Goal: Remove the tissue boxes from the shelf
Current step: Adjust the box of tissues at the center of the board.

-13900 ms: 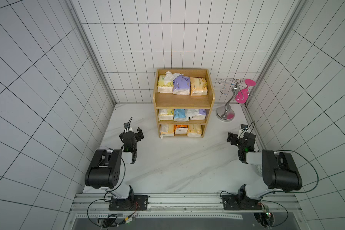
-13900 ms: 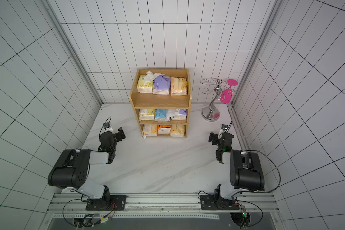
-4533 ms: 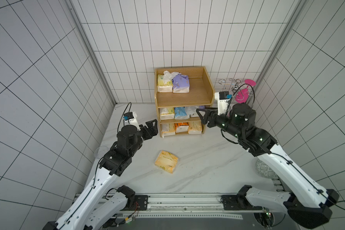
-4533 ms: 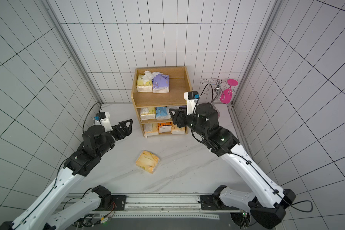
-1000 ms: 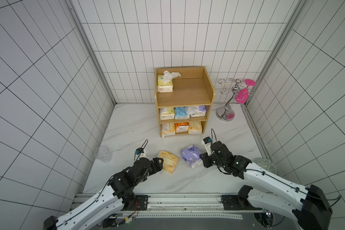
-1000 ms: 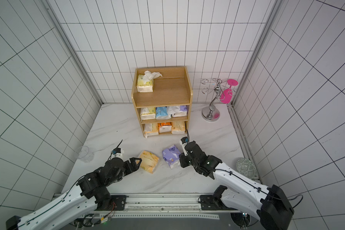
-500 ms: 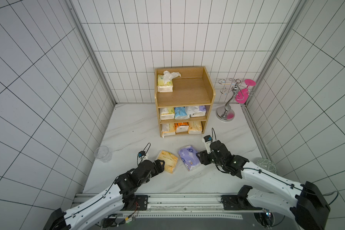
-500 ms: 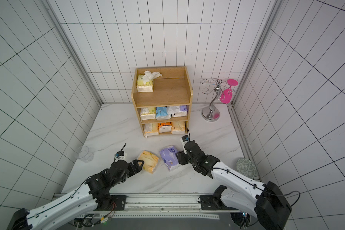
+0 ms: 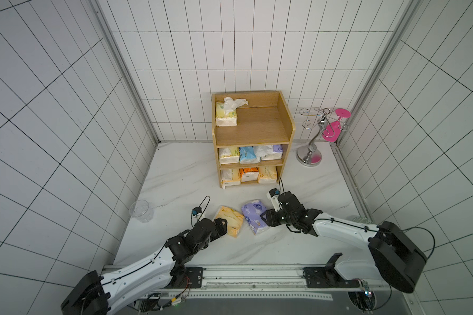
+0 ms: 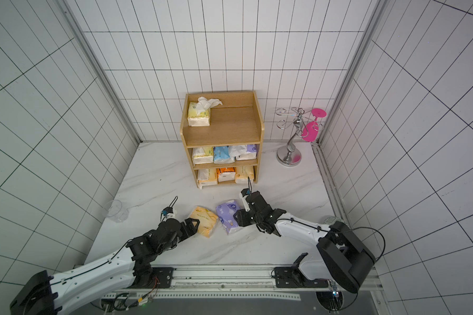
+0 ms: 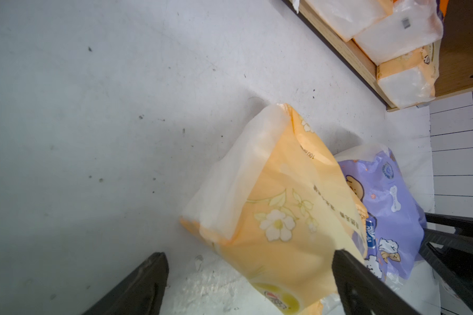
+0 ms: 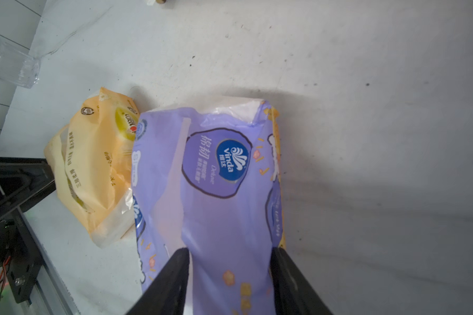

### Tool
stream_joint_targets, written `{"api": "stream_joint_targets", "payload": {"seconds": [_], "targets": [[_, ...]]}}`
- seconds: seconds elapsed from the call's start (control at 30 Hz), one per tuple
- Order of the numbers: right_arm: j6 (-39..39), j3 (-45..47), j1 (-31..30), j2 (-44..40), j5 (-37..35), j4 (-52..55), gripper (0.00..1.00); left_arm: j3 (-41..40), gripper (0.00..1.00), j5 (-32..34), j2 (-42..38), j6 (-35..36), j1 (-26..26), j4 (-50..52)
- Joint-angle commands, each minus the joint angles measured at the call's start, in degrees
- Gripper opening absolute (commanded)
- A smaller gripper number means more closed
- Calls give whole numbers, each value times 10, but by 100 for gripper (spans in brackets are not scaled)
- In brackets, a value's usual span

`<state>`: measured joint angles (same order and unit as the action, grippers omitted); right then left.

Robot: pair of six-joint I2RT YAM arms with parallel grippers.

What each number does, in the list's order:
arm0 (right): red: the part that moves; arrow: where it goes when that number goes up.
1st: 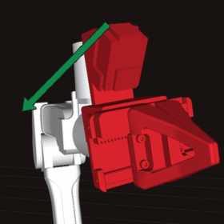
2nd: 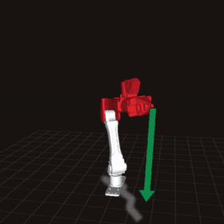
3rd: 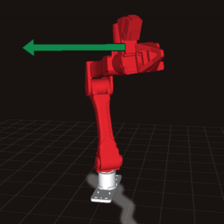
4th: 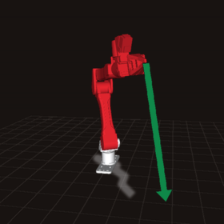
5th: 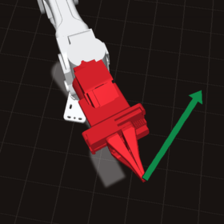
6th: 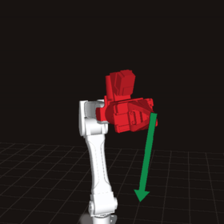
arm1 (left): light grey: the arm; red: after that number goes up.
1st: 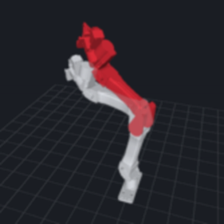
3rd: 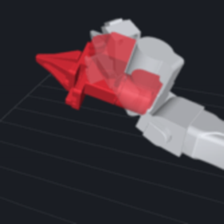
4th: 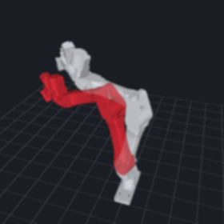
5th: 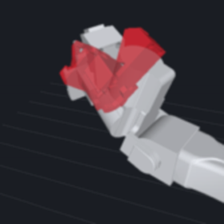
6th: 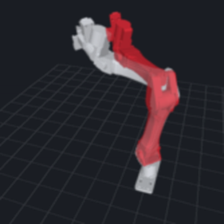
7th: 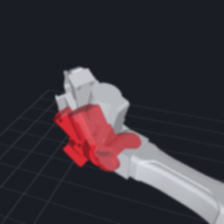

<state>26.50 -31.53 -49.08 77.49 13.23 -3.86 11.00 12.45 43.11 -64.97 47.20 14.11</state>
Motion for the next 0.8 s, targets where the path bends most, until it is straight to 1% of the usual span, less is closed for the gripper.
{"api": "stream_joint_targets", "payload": {"seconds": [0.0,0.17,0.27,0.37,0.47,0.53,0.6,0.67,0.77], "targets": [[24,-2,-21,34,27,-50,51,-5,98,32,-10,5,3,-7],[53,0,-55,66,18,-93,50,9,98,68,-66,32,-4,58],[70,0,-79,76,6,-113,50,8,98,43,-99,53,-32,72],[78,-5,-100,82,-7,-118,49,1,98,8,-112,61,-66,70],[84,1,-101,65,-41,-103,48,-4,98,-7,-104,68,-82,61],[80,9,-100,38,-78,-79,47,-1,98,-7,-89,77,-86,51],[68,10,-99,10,-99,-43,47,6,98,-6,-70,91,-94,40],[58,11,-97,-18,-119,-1,46,15,98,-12,-44,107,-110,24],[51,20,-87,-64,-139,49,46,28,98,-42,7,133,-150,-10]]}}
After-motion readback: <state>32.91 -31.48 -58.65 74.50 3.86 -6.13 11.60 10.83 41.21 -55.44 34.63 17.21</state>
